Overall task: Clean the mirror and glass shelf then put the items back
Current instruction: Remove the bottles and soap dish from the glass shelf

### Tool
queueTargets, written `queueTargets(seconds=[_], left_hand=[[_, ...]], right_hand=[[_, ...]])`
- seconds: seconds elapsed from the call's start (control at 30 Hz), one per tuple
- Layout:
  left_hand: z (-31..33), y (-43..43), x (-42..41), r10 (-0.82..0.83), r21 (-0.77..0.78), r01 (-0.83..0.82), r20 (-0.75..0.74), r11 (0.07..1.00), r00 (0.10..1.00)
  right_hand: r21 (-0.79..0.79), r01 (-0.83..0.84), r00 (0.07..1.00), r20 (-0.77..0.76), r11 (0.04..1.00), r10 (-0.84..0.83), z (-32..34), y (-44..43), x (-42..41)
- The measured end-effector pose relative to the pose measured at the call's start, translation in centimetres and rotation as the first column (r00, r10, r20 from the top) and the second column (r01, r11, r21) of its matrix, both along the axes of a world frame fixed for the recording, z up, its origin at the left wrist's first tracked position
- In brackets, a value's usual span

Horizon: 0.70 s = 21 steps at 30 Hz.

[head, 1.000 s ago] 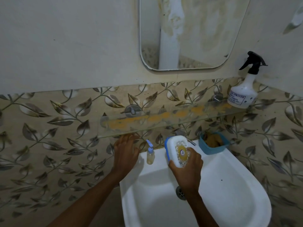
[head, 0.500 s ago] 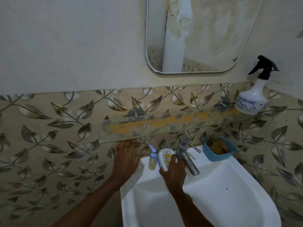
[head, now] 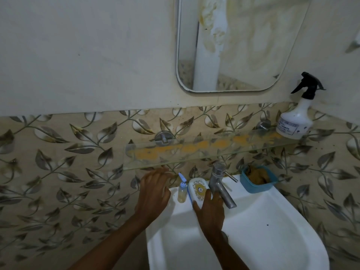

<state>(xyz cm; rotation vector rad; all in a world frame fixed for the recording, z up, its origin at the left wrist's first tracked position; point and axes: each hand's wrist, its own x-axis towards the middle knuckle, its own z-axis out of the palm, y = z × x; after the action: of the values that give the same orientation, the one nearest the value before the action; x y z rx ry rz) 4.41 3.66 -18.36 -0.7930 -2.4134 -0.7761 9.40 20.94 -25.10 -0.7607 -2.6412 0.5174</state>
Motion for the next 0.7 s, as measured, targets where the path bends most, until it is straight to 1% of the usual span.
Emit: queueTargets(seconds=[0.07,0.17,0.23,0.27,0.37,0.47,0.6,0.7], left_hand=[[0.4,0.2,0.9,-0.115,0.007,0.115,-0.042,0.993,0.992],[1.5,0.4,2.8,-0.291,-0.089,0.280,-0.154,0.956,0.944],[2.9,0.8,3.9,-0.356,-0.126,0.335,-0.218,0.934,0.909],[4.0,0.9,4.3,-0.368,-0.130,0.346,-0.245,0.929,0.897],[7.7,1.0,5.1,-0.358,-0.132,0.333,-0.303,0.934,0.883],[11.2,0.3,5.1,-0.320,-0.137,0.289,-0.351,0.947,0.880],[14.6,-0.3,4.2,-0.295,-0.125,0.267,-0.408,0.956,0.864],[16.5,0.0,3.4,-0.262,-0.072,0.256,-0.424,0.964,0.867]], right_hand=[[0.004,-0.037,0.998,-0.055,0.999,0.037,1.1,0.0,1.2],[-0.018,-0.055,0.977,-0.208,0.998,0.050,4.1,0.4,2.8],[0.064,-0.040,0.972,-0.228,0.997,0.053,6.7,1.1,3.5],[0.118,-0.025,0.968,-0.244,0.993,0.053,8.0,1.6,3.7],[0.124,0.027,0.962,-0.273,0.992,0.008,12.0,2.3,4.6],[0.169,0.032,0.943,-0.332,0.985,0.027,14.6,2.7,5.5],[0.130,0.015,0.933,-0.359,0.991,0.033,17.9,3.7,6.2],[0.093,-0.001,0.906,-0.422,0.996,0.040,20.1,5.4,6.3]])
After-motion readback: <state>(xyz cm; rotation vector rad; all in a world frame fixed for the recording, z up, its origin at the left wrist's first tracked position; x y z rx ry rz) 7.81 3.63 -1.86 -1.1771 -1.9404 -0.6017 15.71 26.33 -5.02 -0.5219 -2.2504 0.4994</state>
